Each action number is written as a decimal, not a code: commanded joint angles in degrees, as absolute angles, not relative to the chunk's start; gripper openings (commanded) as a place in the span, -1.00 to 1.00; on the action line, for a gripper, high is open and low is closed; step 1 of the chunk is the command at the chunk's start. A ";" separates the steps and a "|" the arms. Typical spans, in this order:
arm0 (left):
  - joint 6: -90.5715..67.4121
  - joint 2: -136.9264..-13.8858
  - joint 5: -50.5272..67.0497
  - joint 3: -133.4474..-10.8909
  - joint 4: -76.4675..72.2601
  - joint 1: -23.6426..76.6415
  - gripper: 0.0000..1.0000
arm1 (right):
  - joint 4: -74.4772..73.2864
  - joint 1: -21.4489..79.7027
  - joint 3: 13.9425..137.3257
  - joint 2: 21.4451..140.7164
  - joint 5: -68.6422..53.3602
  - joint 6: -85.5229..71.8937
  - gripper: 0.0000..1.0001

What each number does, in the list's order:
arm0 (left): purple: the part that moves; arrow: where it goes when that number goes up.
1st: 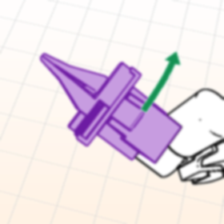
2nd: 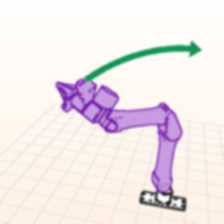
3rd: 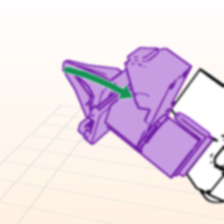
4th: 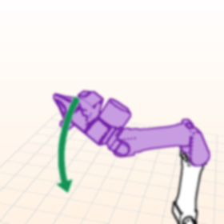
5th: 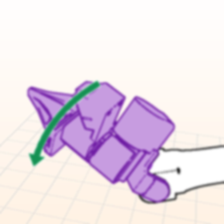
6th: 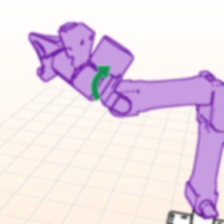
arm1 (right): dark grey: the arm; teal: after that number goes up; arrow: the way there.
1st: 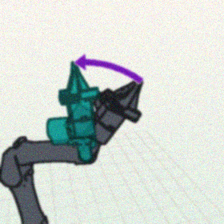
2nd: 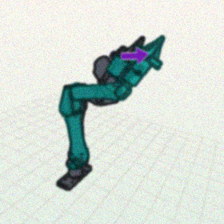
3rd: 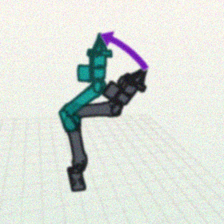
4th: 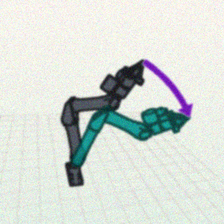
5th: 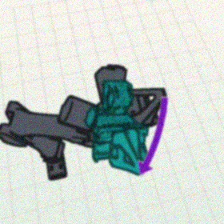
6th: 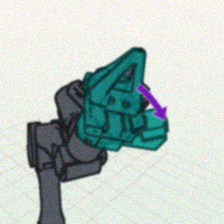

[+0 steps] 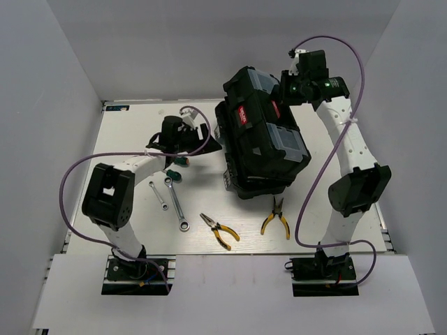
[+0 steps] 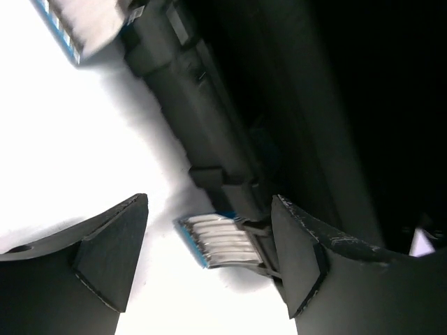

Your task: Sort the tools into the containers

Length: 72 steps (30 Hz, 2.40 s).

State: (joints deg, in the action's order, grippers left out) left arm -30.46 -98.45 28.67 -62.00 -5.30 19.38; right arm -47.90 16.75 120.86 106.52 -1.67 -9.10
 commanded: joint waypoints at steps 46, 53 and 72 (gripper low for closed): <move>-26.37 -106.09 -0.96 -73.83 15.64 27.25 -0.96 | -31.64 -1.67 96.77 88.15 -1.15 8.00 -1.00; -26.37 -105.56 -0.97 -73.30 15.64 23.74 -0.98 | -31.82 -6.15 97.64 94.21 2.37 10.72 -1.00; -25.31 -109.16 5.53 -74.88 14.06 19.42 -0.96 | -36.38 -8.17 104.06 105.91 11.69 16.08 -1.00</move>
State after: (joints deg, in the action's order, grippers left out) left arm -26.98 -107.96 12.78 -74.94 7.75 23.79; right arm -40.03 -5.13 101.12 104.33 -6.39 7.31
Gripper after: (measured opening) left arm 0.456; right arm 0.318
